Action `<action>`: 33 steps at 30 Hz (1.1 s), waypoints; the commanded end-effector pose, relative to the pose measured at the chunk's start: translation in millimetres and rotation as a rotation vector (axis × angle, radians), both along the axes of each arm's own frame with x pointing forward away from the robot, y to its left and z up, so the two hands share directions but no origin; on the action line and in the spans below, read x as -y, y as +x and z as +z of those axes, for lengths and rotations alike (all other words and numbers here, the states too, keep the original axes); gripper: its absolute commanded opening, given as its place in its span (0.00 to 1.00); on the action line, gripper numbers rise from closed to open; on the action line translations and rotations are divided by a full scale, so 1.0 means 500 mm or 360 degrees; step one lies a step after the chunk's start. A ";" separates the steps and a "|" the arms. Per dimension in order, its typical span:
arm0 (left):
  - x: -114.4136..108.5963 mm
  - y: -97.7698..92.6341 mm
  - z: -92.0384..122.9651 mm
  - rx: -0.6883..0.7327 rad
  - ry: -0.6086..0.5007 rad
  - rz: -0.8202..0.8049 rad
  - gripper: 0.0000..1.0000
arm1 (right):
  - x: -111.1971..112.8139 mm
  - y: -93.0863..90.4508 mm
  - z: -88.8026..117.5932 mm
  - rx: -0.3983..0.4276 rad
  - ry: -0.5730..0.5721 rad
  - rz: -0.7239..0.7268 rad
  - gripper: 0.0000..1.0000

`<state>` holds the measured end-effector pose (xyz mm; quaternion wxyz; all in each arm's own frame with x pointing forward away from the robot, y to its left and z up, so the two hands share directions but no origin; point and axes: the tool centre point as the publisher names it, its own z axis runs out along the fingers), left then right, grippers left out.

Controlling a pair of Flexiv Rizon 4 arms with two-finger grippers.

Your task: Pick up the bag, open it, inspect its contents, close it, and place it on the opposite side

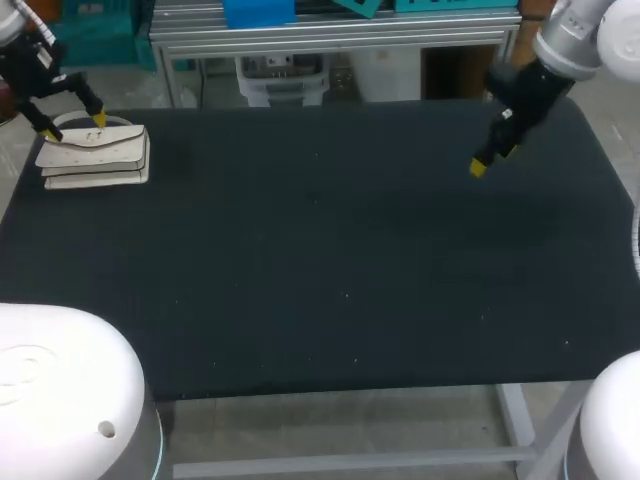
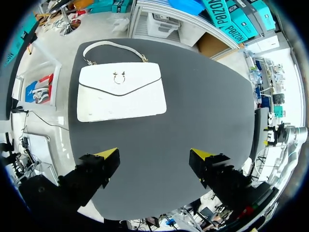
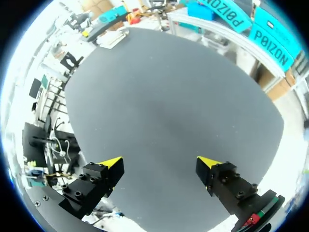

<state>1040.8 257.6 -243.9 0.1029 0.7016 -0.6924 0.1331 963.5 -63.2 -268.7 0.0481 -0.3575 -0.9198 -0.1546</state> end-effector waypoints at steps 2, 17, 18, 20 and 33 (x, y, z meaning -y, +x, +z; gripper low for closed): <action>-0.022 0.018 -0.024 -0.0029 -0.0286 -0.0033 1.00 | -0.024 -0.018 -0.034 0.0342 0.0298 0.0434 1.00; -0.022 0.021 -0.027 -0.0008 -0.0306 -0.0021 1.00 | -0.024 -0.018 -0.034 0.0342 0.0298 0.0434 1.00; -0.022 0.026 -0.032 0.0013 -0.0327 -0.0035 1.00 | -0.024 -0.018 -0.034 0.0342 0.0298 0.0434 1.00; -0.031 0.041 -0.041 0.0057 -0.0348 -0.0030 1.00 | -0.056 -0.015 -0.044 0.0413 0.0250 0.0521 1.00; -0.143 0.120 -0.091 0.0063 -0.0430 0.0028 1.00 | -0.158 -0.024 -0.115 0.0684 0.0192 0.0874 1.00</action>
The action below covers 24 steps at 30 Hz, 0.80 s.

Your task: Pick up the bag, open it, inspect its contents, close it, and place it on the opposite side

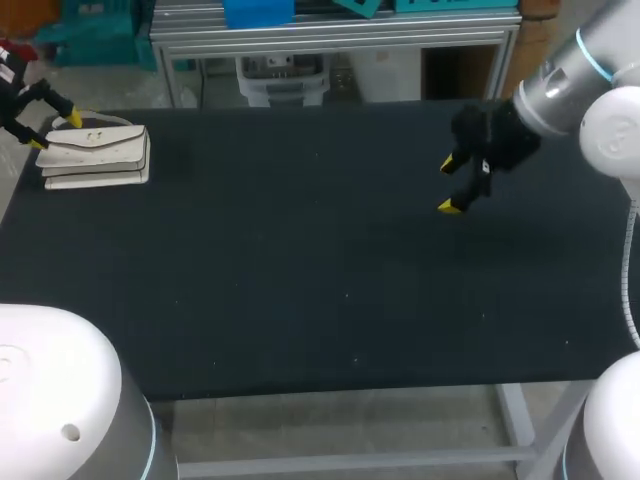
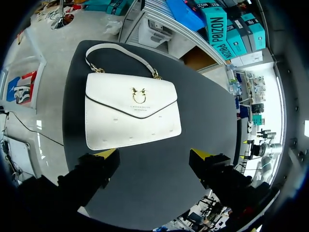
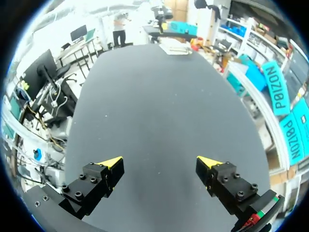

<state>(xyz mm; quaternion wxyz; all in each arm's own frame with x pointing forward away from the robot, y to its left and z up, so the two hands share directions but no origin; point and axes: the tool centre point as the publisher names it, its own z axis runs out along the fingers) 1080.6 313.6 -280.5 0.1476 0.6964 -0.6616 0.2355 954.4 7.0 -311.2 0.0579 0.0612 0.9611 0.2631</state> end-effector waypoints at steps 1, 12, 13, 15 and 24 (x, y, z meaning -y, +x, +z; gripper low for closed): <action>-0.036 0.043 -0.021 -0.0064 -0.0101 -0.0053 1.00 | -0.020 -0.004 -0.033 0.0107 0.0001 0.0017 1.00; -0.090 0.070 -0.074 -0.0140 -0.0104 0.0038 1.00 | -0.064 0.033 -0.079 0.0023 0.0088 0.0225 1.00; -0.090 0.070 -0.074 -0.0141 -0.0107 0.0037 1.00 | -0.065 0.033 -0.080 0.0016 0.0090 0.0232 1.00; -0.090 0.070 -0.078 -0.0138 -0.0118 0.0035 1.00 | -0.069 0.034 -0.086 -0.0020 0.0108 0.0263 1.00; -0.115 0.080 -0.102 -0.0125 -0.0131 0.0051 1.00 | -0.090 0.029 -0.109 -0.0096 0.0156 0.0393 1.00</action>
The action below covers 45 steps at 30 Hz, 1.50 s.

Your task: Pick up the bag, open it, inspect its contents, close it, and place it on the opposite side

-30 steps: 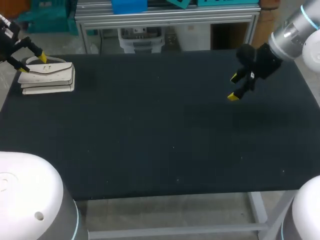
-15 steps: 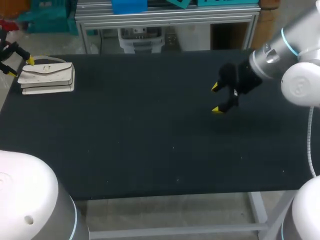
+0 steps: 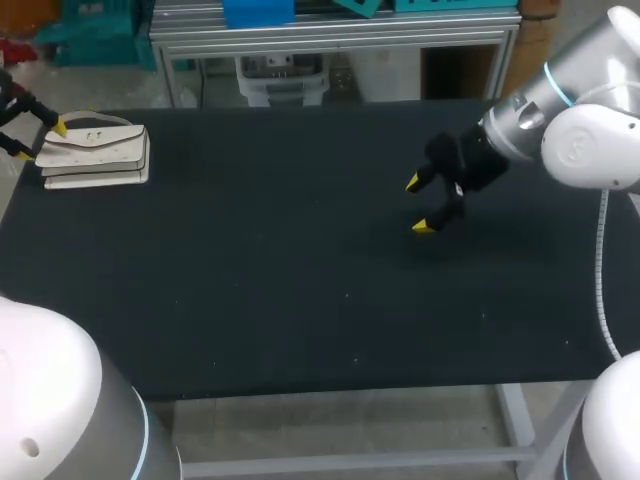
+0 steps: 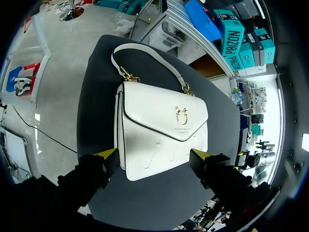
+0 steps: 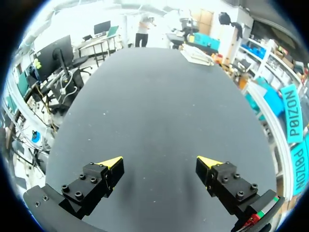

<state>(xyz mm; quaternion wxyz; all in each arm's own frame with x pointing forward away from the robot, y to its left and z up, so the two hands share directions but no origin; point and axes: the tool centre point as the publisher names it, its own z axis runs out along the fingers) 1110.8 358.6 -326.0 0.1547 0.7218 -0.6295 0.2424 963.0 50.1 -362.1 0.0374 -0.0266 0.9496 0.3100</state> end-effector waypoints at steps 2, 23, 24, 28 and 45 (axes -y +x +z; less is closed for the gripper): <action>-0.037 0.022 -0.016 -0.0092 -0.0107 -0.0055 1.00 | -0.009 0.009 -0.013 -0.0125 0.0000 0.0129 1.00; 0.009 0.025 -0.061 -0.0156 -0.0233 -0.0114 0.00 | -0.031 -0.006 -0.039 -0.0173 0.0021 0.0251 1.00; 0.010 0.025 -0.062 -0.0157 -0.0234 -0.0115 0.00 | -0.031 -0.007 -0.039 -0.0172 0.0021 0.0253 1.00; 0.033 0.006 -0.058 -0.0147 -0.0258 -0.0142 0.00 | -0.032 -0.010 -0.042 -0.0167 0.0037 0.0272 1.00; 0.181 -0.064 -0.048 -0.0094 -0.0322 -0.0242 0.00 | -0.033 -0.017 -0.046 -0.0081 0.0048 0.0074 1.00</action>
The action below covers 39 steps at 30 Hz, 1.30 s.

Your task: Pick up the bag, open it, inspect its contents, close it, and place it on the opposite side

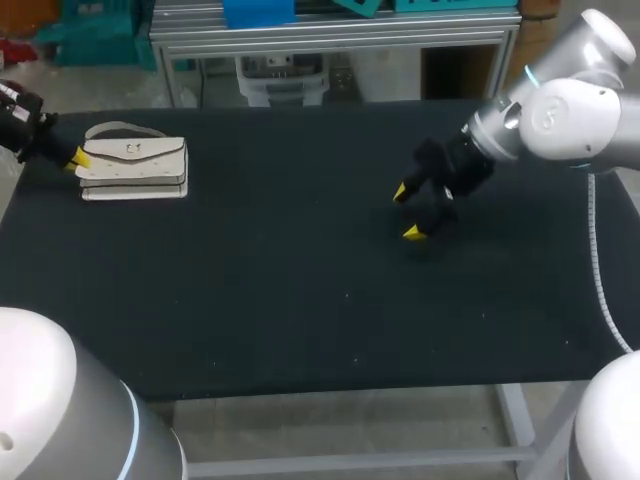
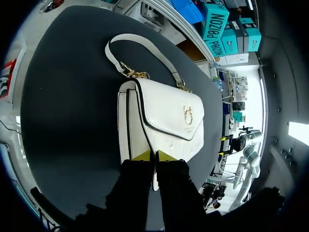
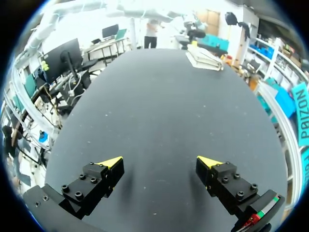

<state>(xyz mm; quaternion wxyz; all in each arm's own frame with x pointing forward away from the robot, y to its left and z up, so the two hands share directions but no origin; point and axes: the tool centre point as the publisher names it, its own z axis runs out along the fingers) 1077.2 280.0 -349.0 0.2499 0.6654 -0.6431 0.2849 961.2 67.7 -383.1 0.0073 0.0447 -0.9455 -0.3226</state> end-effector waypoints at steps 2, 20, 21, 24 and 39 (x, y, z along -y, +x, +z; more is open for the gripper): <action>0.040 -0.003 0.000 -0.0041 -0.0017 -0.0055 0.00 | 0.003 -0.014 -0.007 0.0016 0.0024 -0.0037 1.00; 0.248 -0.084 0.006 0.0141 -0.0141 0.0105 0.00 | 0.003 -0.014 -0.007 0.0016 0.0024 -0.0037 1.00; 0.248 -0.084 0.006 0.0141 -0.0141 0.0105 0.00 | 0.003 -0.014 -0.007 0.0016 0.0024 -0.0037 1.00; 0.248 -0.084 0.006 0.0141 -0.0141 0.0105 0.00 | 0.003 -0.014 -0.007 0.0016 0.0024 -0.0037 1.00; 0.298 -0.110 0.001 0.0167 -0.0183 0.0270 0.00 | 0.003 -0.014 -0.007 0.0016 0.0024 -0.0037 1.00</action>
